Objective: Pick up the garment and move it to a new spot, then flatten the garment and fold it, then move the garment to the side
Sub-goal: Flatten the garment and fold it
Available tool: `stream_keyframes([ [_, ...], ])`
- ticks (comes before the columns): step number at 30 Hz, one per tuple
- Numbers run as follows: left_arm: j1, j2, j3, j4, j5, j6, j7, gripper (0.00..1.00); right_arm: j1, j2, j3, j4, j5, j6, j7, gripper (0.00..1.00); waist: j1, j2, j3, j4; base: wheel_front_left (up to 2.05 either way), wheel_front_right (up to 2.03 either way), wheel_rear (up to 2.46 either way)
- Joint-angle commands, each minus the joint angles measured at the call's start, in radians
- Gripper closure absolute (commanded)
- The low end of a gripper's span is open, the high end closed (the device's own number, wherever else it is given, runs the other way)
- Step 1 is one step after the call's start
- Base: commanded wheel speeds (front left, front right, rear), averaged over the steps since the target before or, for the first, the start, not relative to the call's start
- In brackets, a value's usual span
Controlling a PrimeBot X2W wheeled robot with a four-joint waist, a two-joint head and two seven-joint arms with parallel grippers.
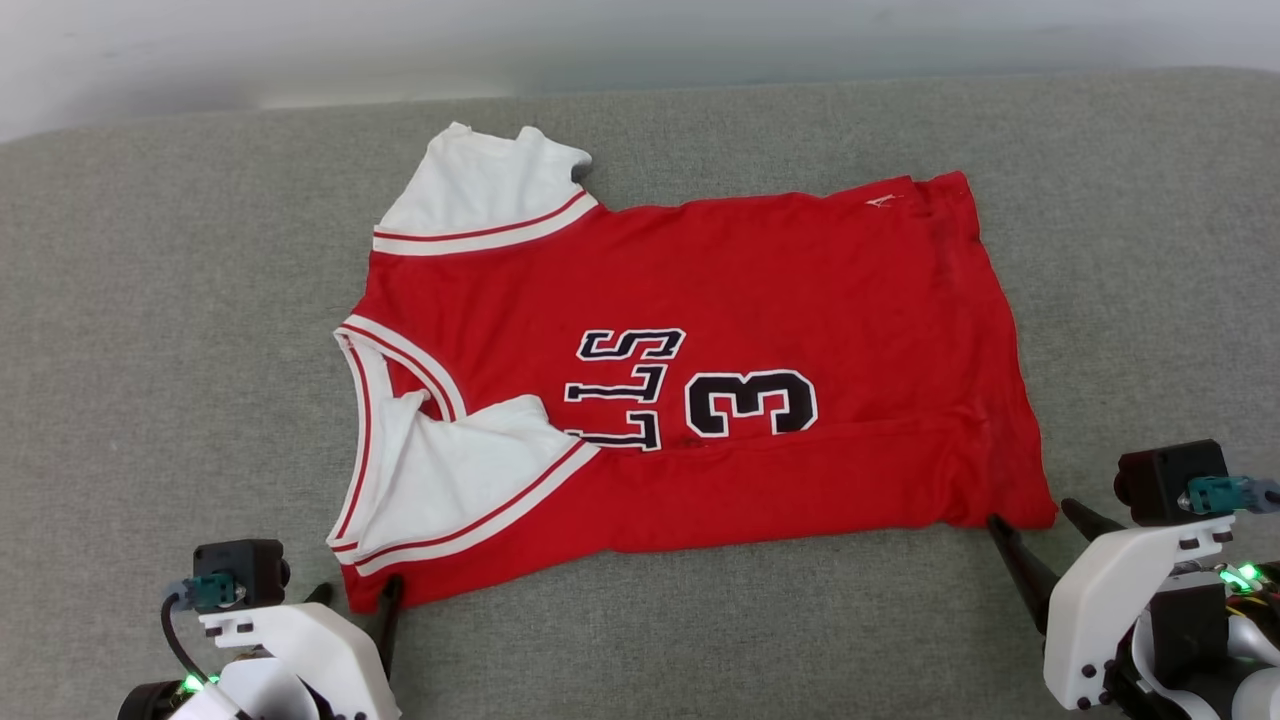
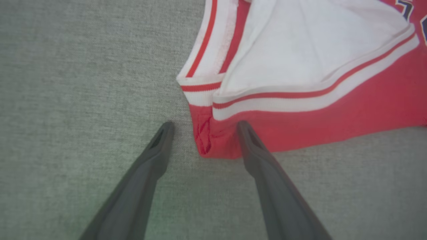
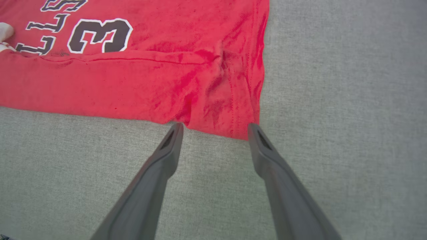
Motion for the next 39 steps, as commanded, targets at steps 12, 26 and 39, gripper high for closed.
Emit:
stream_keyframes([
  [12, -0.017, -0.038, -0.056, 0.075, -0.062, -0.106, 0.065, 1.00, -0.028, -0.015, -0.031, 0.000, -0.007, 0.000, -0.004, 0.00, 0.0001, 0.0000, 0.038, 0.002, 0.00, 0.00, 0.00],
  [26, -0.077, 0.002, -0.009, -0.142, 0.002, -0.121, -0.040, 1.00, -0.080, -0.071, -0.048, 0.147, -0.083, 0.000, 0.065, 0.00, 0.0001, 0.0000, 0.023, 0.082, 0.00, 0.00, 0.00],
  [39, -0.108, 0.020, -0.022, -0.242, 0.040, -0.106, -0.023, 1.00, -0.070, -0.035, -0.034, 0.302, -0.075, 0.001, 0.116, 0.64, 0.0001, 0.0000, 0.088, 0.140, 0.00, 0.00, 0.00],
])
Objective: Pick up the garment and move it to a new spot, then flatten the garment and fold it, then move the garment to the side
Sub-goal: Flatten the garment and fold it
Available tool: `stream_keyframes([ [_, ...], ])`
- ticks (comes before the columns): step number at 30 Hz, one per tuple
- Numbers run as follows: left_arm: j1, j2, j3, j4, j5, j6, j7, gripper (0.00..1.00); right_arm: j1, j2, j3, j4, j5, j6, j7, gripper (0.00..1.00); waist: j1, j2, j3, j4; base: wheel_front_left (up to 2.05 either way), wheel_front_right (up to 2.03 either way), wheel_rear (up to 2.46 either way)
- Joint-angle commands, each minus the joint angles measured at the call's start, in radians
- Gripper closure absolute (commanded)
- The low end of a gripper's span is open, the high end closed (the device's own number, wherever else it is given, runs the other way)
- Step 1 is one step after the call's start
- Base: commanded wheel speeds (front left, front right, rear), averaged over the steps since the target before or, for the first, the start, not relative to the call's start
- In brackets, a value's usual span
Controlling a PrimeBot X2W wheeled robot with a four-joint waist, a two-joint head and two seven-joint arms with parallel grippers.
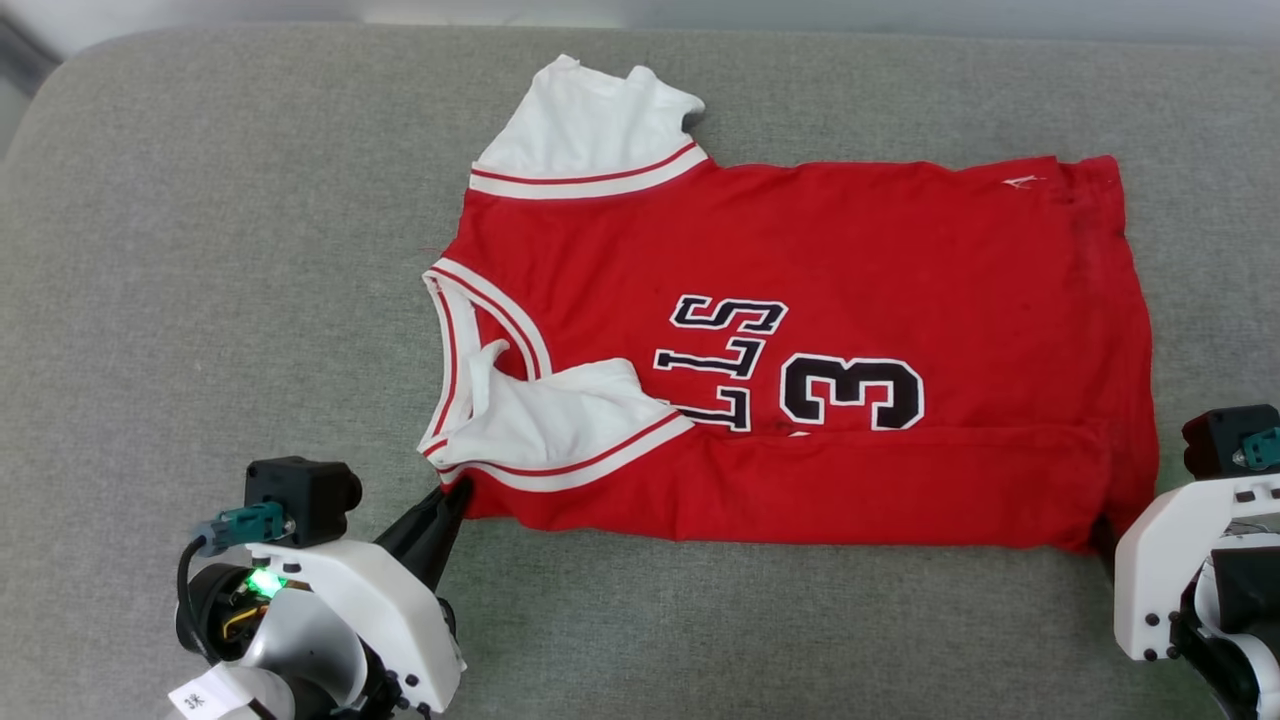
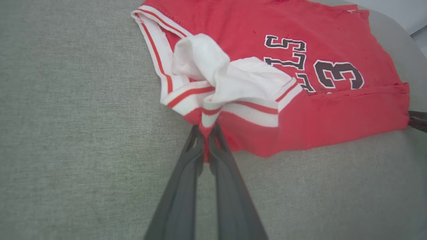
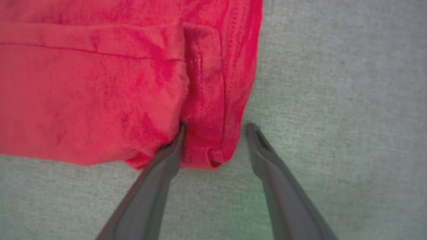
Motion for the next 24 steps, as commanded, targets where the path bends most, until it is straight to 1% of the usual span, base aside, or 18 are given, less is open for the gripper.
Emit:
stream_keyframes([
  [1, -0.010, 0.001, -0.002, 0.005, 0.005, 0.001, 0.004, 1.00, 0.030, 0.025, 0.029, 0.074, 0.019, 0.003, 0.023, 1.00, 0.0000, 0.0000, 0.006, 0.008, 0.00, 0.00, 0.00],
  [4, -0.003, 0.003, -0.010, 0.020, 0.001, -0.006, 0.010, 1.00, 0.041, 0.014, 0.022, 0.092, 0.030, 0.003, 0.021, 1.00, 0.0000, 0.0000, -0.004, 0.009, 0.00, 0.00, 0.00],
  [7, 0.012, 0.000, -0.018, 0.038, -0.017, -0.021, 0.014, 1.00, 0.052, 0.001, -0.002, 0.085, 0.025, 0.001, 0.009, 1.00, 0.0000, 0.0000, -0.033, 0.008, 0.00, 0.00, 0.00],
  [11, 0.036, 0.023, -0.028, 0.059, -0.029, -0.035, 0.035, 1.00, 0.066, -0.009, -0.027, 0.053, 0.038, 0.001, -0.008, 1.00, 0.0000, 0.0000, -0.083, -0.001, 0.00, 0.00, 0.00],
  [14, 0.068, 0.042, -0.028, 0.063, -0.040, -0.031, 0.047, 1.00, 0.082, -0.015, -0.043, 0.017, 0.056, 0.001, -0.006, 1.00, 0.0000, 0.0000, -0.118, -0.010, 0.00, 0.00, 0.00],
  [20, 0.153, 0.090, -0.039, 0.056, -0.061, -0.016, 0.073, 1.00, 0.150, -0.051, -0.066, -0.082, 0.091, 0.001, 0.030, 1.00, 0.0000, 0.0000, -0.174, -0.018, 0.00, 0.00, 0.00],
  [24, 0.217, 0.101, -0.043, 0.032, -0.092, -0.011, 0.078, 1.00, 0.217, -0.064, -0.085, -0.150, 0.112, 0.001, 0.058, 1.00, 0.0000, 0.0000, -0.186, -0.023, 0.00, 0.00, 0.00],
])
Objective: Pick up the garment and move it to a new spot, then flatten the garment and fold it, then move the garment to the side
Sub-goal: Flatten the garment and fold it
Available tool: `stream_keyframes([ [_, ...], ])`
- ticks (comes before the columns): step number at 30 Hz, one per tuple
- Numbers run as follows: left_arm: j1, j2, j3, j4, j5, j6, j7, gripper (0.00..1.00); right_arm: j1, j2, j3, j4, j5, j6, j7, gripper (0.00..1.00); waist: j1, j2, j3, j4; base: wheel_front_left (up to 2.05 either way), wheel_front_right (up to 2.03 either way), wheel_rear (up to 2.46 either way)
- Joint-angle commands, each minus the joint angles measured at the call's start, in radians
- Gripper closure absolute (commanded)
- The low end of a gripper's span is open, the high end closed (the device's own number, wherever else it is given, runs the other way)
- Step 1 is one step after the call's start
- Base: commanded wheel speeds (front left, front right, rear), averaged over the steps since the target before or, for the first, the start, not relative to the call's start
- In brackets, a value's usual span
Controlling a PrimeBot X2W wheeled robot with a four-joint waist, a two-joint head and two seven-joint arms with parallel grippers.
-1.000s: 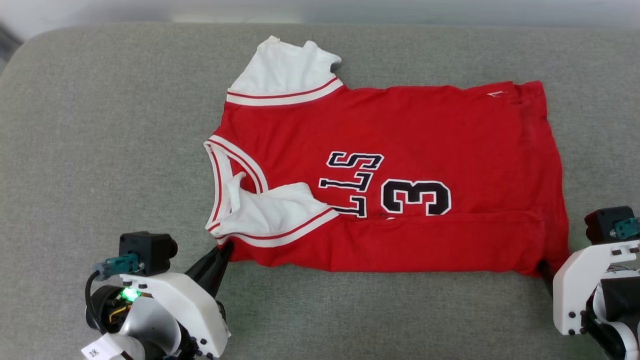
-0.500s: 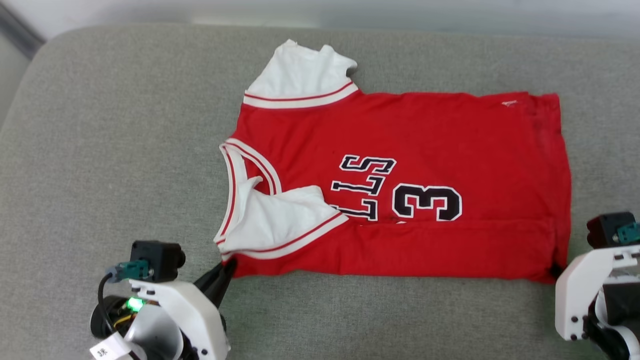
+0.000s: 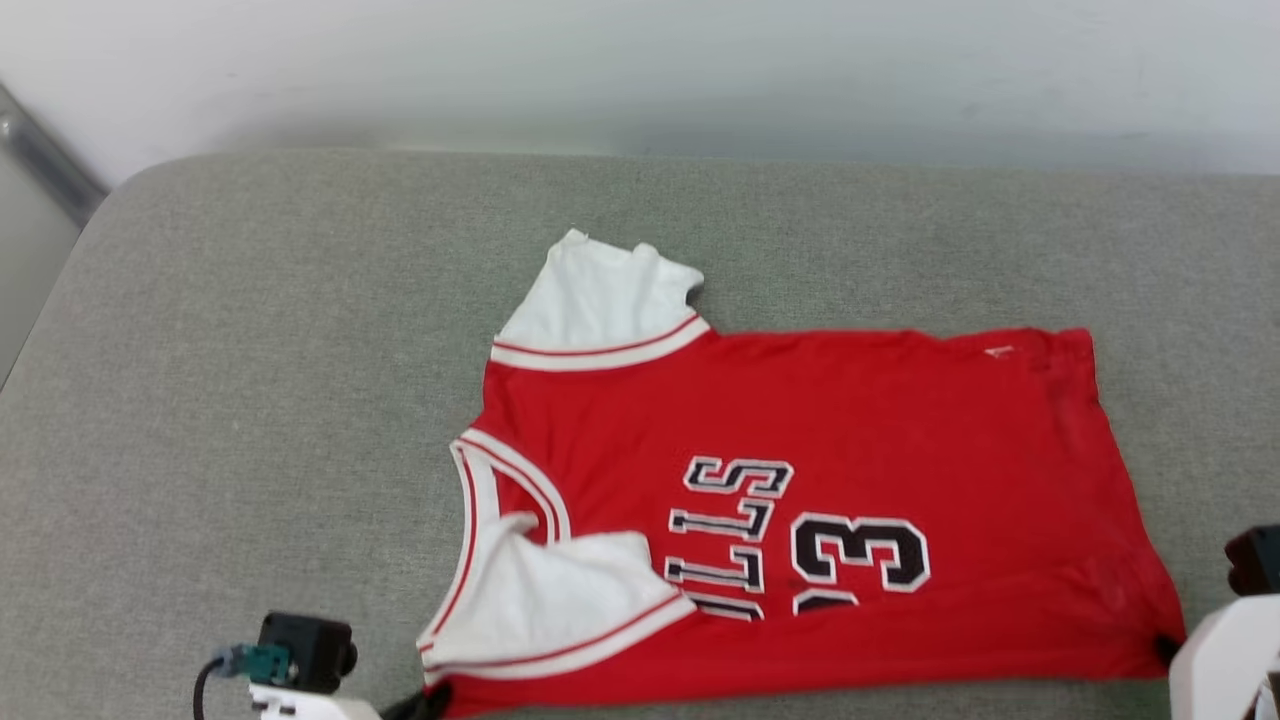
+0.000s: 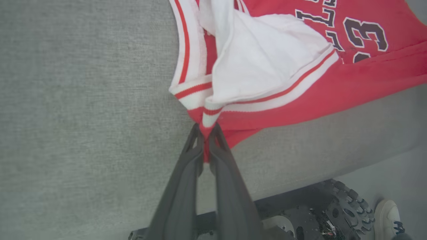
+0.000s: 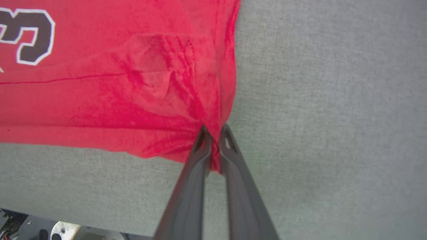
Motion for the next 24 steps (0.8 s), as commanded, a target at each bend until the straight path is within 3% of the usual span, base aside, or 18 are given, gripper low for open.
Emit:
stream_keyframes([
  [1, 0.037, 0.010, -0.006, -0.009, -0.012, 0.007, 0.005, 1.00, 0.046, -0.011, -0.019, -0.028, 0.004, -0.001, 0.018, 1.00, 0.0000, 0.0000, -0.007, -0.004, 0.00, 0.00, 0.00],
  [10, 0.076, -0.024, -0.049, 0.042, -0.028, -0.013, 0.008, 1.00, 0.132, 0.024, -0.056, -0.037, 0.001, -0.001, 0.038, 1.00, 0.0000, 0.0000, -0.003, -0.010, 0.00, 0.00, 0.00],
  [18, 0.047, -0.072, -0.067, 0.152, -0.042, -0.074, -0.017, 1.00, 0.102, 0.052, -0.037, 0.038, -0.001, -0.001, -0.002, 1.00, 0.0000, 0.0000, 0.009, -0.014, 0.00, 0.00, 0.00],
  [19, 0.043, -0.074, -0.069, 0.163, -0.040, -0.079, -0.020, 0.65, 0.097, 0.049, -0.031, 0.042, -0.006, -0.001, -0.009, 0.70, 0.0000, 0.0000, 0.008, -0.015, 0.00, 0.00, 0.00],
  [20, 0.038, -0.076, -0.068, 0.172, -0.035, -0.083, -0.029, 0.00, 0.090, 0.046, -0.028, 0.044, -0.010, -0.001, -0.020, 0.37, 0.0000, 0.0000, 0.006, -0.015, 0.00, 0.00, 0.00],
  [21, 0.035, -0.081, -0.066, 0.179, -0.035, -0.086, -0.038, 0.00, 0.084, 0.051, -0.036, 0.052, -0.011, -0.001, -0.025, 0.00, 0.0000, 0.0000, 0.002, -0.016, 0.00, 0.00, 0.00],
  [24, 0.022, -0.082, -0.054, 0.192, -0.022, -0.102, -0.072, 0.00, 0.072, 0.048, -0.037, 0.055, -0.012, -0.001, -0.043, 0.00, 0.0000, 0.0000, -0.012, -0.015, 0.00, 0.00, 0.00],
])
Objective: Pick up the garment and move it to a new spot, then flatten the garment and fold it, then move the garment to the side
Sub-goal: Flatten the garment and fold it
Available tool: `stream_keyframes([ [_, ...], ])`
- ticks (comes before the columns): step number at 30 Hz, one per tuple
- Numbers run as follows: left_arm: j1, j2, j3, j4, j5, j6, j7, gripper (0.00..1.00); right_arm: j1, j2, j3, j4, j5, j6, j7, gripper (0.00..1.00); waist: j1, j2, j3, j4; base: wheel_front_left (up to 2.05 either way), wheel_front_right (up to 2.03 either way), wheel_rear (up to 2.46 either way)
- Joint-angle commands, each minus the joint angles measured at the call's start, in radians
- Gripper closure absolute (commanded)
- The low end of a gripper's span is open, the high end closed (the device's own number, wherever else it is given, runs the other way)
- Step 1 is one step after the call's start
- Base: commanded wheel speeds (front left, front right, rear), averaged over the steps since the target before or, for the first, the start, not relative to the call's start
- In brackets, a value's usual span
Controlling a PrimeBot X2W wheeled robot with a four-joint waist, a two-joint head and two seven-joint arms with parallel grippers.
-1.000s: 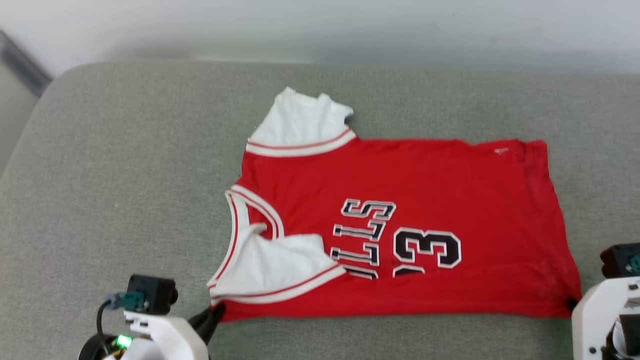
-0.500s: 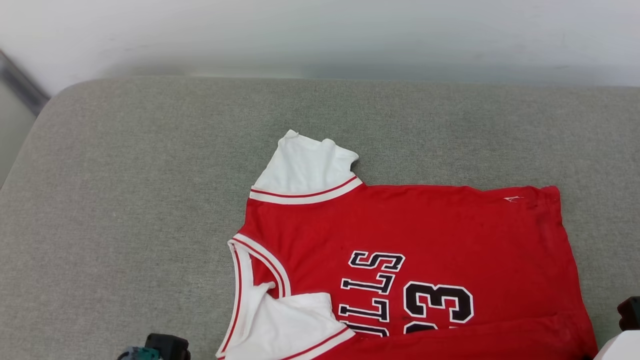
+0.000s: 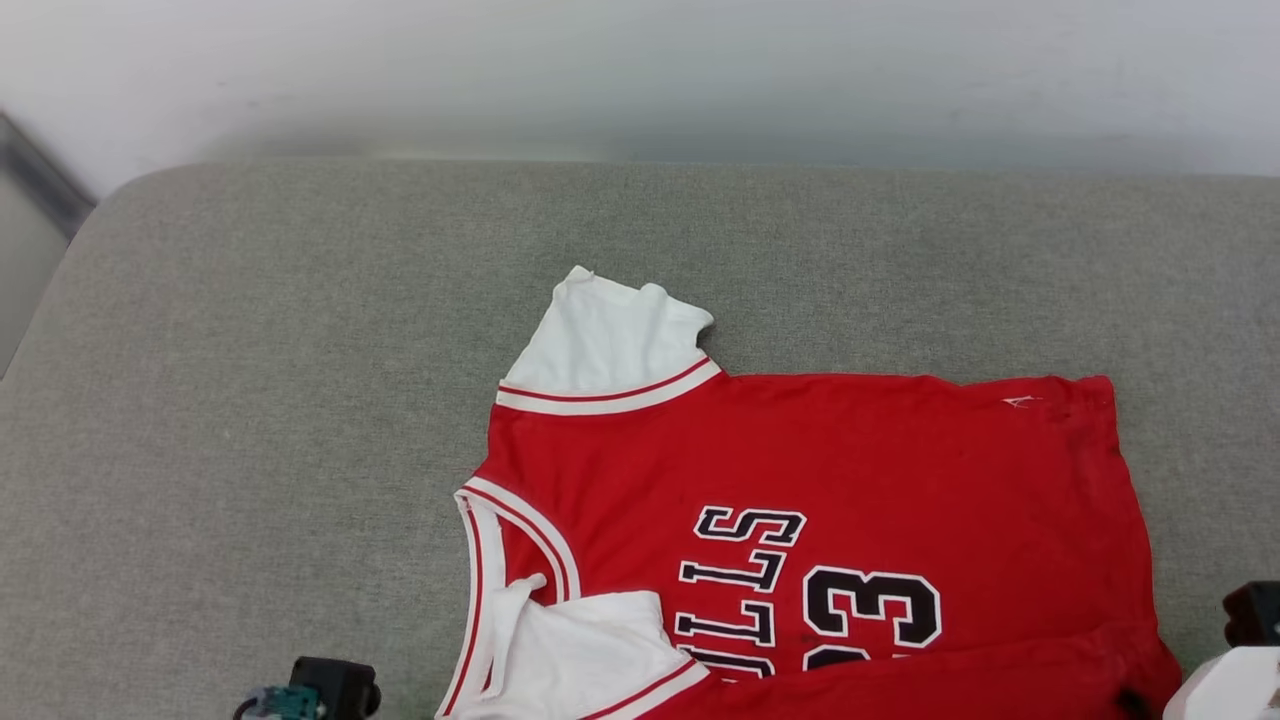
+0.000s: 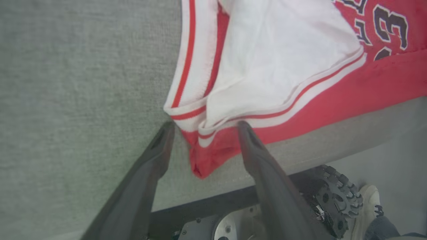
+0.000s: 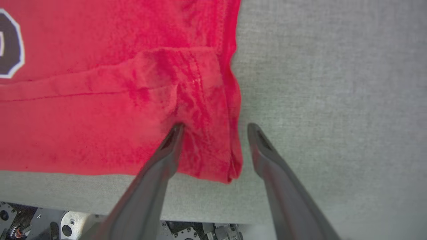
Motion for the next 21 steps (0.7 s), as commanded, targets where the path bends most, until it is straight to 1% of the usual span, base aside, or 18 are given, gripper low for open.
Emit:
stream_keyframes([
  [1, -0.022, 0.004, 0.014, 0.006, 0.015, -0.010, -0.027, 0.00, -0.022, -0.002, -0.009, -0.004, -0.004, 0.000, -0.017, 0.00, 0.0000, 0.0000, -0.011, 0.000, 0.00, 0.00, 0.00],
  [7, -0.063, -0.008, 0.060, -0.019, 0.081, -0.037, -0.190, 0.00, -0.069, -0.003, -0.031, -0.050, 0.032, 0.000, -0.109, 0.00, 0.0000, 0.0000, -0.044, -0.004, 0.00, 0.00, 0.00],
  [11, -0.090, -0.027, 0.104, -0.028, 0.126, -0.032, -0.324, 0.00, -0.104, -0.005, -0.022, -0.080, 0.046, 0.000, -0.209, 0.00, 0.0000, 0.0000, -0.058, -0.012, 0.00, 0.00, 0.00],
  [13, -0.104, -0.035, 0.132, -0.027, 0.158, -0.017, -0.399, 0.00, -0.115, 0.001, -0.016, -0.086, 0.050, 0.000, -0.255, 0.00, 0.0000, 0.0000, -0.062, -0.017, 0.00, 0.00, 0.00],
  [17, -0.109, -0.064, 0.166, -0.030, 0.202, -0.001, -0.468, 0.00, -0.140, 0.011, 0.009, -0.103, 0.054, 0.000, -0.389, 0.00, 0.0000, 0.0000, -0.065, -0.027, 0.00, 0.00, 0.00],
  [20, -0.106, -0.095, 0.207, -0.041, 0.235, 0.004, -0.487, 0.00, -0.145, 0.019, 0.030, -0.105, 0.066, -0.001, -0.500, 0.00, 0.0000, 0.0000, -0.064, -0.032, 0.00, 0.00, 0.00],
  [21, -0.104, -0.107, 0.221, -0.047, 0.247, -0.002, -0.489, 0.00, -0.145, 0.022, 0.034, -0.103, 0.072, -0.001, -0.535, 0.00, 0.0000, 0.0000, -0.063, -0.033, 0.00, 0.00, 0.00],
])
